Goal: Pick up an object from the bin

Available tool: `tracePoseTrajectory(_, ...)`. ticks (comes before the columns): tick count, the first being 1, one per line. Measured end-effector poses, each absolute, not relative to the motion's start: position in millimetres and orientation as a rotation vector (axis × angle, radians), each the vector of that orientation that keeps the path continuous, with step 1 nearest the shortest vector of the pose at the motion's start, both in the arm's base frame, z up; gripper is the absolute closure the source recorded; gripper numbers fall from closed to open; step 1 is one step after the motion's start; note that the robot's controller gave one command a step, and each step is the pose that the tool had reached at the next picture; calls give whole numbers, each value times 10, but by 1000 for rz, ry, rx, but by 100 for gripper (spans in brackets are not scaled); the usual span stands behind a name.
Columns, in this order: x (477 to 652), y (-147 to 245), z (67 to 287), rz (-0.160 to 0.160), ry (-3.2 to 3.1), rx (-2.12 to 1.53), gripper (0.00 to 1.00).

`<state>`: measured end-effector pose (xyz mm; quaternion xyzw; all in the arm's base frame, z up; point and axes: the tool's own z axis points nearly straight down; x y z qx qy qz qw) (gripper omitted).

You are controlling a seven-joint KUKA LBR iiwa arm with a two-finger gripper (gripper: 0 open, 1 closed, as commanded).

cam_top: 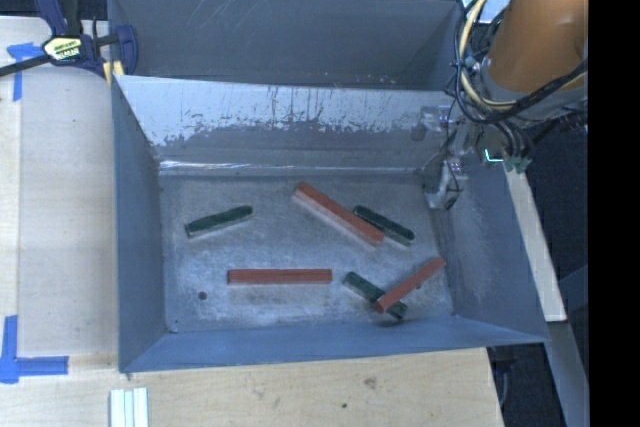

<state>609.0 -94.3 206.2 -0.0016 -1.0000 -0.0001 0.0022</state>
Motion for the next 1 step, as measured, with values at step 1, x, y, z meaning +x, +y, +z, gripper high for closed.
tracePoseTrajectory(1, 6023, -755, 775, -2, -3137, -74, 0)
